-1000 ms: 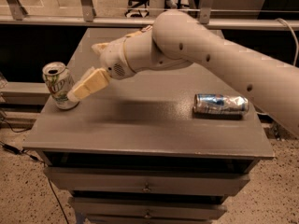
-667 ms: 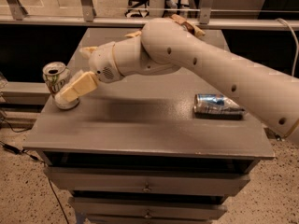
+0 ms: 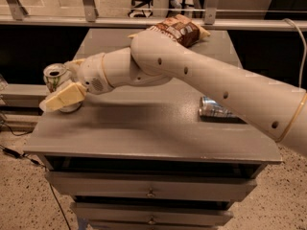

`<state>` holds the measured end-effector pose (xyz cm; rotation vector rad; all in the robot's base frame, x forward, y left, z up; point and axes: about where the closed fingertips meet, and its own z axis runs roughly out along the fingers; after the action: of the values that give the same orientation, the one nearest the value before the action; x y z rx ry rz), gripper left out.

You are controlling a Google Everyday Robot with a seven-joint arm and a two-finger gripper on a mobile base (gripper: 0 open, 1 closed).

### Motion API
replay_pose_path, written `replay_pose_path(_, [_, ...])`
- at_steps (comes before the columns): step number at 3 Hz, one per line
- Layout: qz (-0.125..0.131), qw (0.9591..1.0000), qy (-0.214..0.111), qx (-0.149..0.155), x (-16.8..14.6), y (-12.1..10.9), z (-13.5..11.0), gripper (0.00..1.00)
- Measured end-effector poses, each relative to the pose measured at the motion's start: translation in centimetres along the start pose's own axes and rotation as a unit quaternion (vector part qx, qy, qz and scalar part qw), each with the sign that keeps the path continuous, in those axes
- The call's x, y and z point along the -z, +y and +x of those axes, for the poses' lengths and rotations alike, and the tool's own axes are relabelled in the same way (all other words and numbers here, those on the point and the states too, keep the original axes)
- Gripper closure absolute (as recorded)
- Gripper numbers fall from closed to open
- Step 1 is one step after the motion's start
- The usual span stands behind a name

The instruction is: Pick 7up can

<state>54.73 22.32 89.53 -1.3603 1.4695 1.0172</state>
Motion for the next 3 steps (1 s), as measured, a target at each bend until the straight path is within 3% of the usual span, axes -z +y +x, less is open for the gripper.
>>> replay_pose_path(2, [0.03,0.9992,0.006,-0.027,-0.6,-0.3,0.8,0.64])
replay_pose_path(3, [0.059,0.998,0.005,-0.024,1.5,-2.3,0.0,0.87])
